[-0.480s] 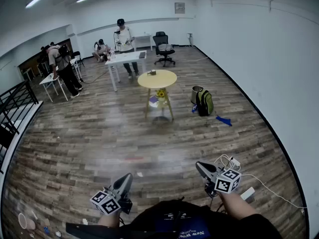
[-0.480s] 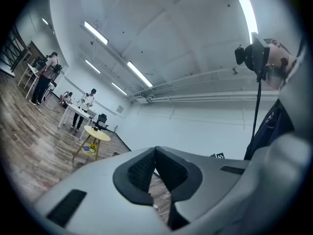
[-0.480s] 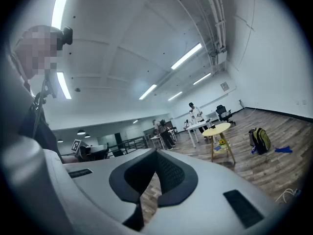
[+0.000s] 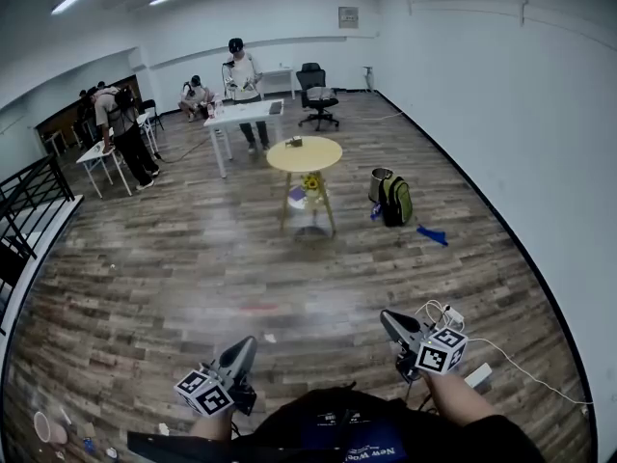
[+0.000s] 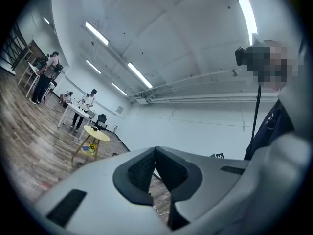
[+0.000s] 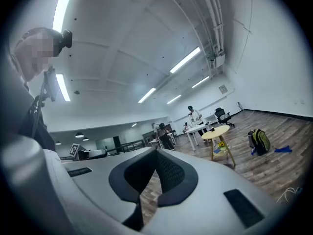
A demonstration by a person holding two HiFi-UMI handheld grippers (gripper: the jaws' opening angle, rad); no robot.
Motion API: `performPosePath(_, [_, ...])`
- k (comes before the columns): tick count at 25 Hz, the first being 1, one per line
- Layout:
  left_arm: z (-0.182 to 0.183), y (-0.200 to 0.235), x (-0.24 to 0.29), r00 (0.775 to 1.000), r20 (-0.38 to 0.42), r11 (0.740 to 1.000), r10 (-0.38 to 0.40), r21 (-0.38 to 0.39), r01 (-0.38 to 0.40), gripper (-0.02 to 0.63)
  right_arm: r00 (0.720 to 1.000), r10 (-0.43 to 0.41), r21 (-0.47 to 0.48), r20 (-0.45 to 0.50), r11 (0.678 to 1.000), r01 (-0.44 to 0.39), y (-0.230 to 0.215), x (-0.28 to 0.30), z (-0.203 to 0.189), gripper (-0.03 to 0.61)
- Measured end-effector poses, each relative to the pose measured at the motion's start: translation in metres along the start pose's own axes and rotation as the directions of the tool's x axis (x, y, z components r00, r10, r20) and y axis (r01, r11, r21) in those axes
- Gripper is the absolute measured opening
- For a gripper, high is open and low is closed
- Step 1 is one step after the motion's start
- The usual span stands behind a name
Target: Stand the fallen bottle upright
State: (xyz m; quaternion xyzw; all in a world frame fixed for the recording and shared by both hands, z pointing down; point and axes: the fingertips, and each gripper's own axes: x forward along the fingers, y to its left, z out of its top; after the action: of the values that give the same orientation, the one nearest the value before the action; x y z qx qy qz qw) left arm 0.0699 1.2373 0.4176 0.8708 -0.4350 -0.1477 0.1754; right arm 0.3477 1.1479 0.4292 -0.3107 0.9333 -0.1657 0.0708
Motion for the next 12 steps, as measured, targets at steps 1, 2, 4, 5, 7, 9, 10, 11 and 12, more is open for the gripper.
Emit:
performPosePath(1, [0.0006, -0.0002, -0.0002, 1.0, 0.001, 1.0, 0.0, -0.001, 0.0, 0.003, 1.0, -0.001, 0.003, 0.002, 1.0, 0.001, -0.0001, -0.0001, 0.0007, 0.009])
performPosePath(2, [0.0012, -0.0002, -0.0004, 1.0, 0.002, 1.0, 0.0, -0.002, 0.0, 0.003, 1.0, -0.001, 0.004, 0.003, 1.0, 0.001, 0.0001, 0.0001, 0.0013, 0.009])
performPosePath(4, [0.0019, 0.0001, -0.001, 1.0, 0.003, 1.0, 0.0, -0.004, 0.0, 0.003, 1.0, 0.001, -0.001, 0.003, 1.0, -0.001, 0.0013, 0.0007, 0.0018, 0.009])
performPosePath(5, [0.0016, 0.0007, -0.0012, 1.0, 0.003, 1.0, 0.001, -0.006, -0.001, 0.003, 1.0, 0.001, -0.005, 0.002, 1.0, -0.001, 0.0014, 0.0011, 0.0015, 0.009])
performPosePath(7, [0.0001, 0.003, -0.0006, 1.0, 0.002, 1.0, 0.002, -0.008, -0.002, 0.003, 1.0, -0.004, -0.009, 0.0, 1.0, 0.004, -0.0003, 0.0024, 0.0002, 0.009])
performPosePath(9, [-0.0003, 0.0058, -0.0003, 1.0, 0.004, 1.0, 0.0, -0.012, 0.0, 0.003, 1.0, -0.007, -0.007, 0.001, 1.0, 0.007, -0.0014, 0.0045, -0.0006, 0.009])
performPosePath(10, [0.0007, 0.0069, -0.0012, 1.0, 0.005, 1.0, -0.001, -0.014, 0.002, 0.003, 1.0, -0.009, -0.004, 0.002, 1.0, 0.009, -0.0006, 0.0059, -0.0007, 0.009])
performPosePath(11, [0.0024, 0.0079, -0.0026, 1.0, 0.006, 1.0, -0.004, -0.016, 0.004, 0.003, 1.0, -0.01, -0.001, 0.002, 1.0, 0.01, 0.0009, 0.0077, -0.0003, 0.01])
performPosePath(12, [0.0047, 0.0087, -0.0042, 1.0, 0.006, 1.0, -0.007, -0.017, 0.007, 0.003, 1.0, -0.011, 0.0, 0.003, 1.0, 0.011, 0.0027, 0.0098, 0.0004, 0.009])
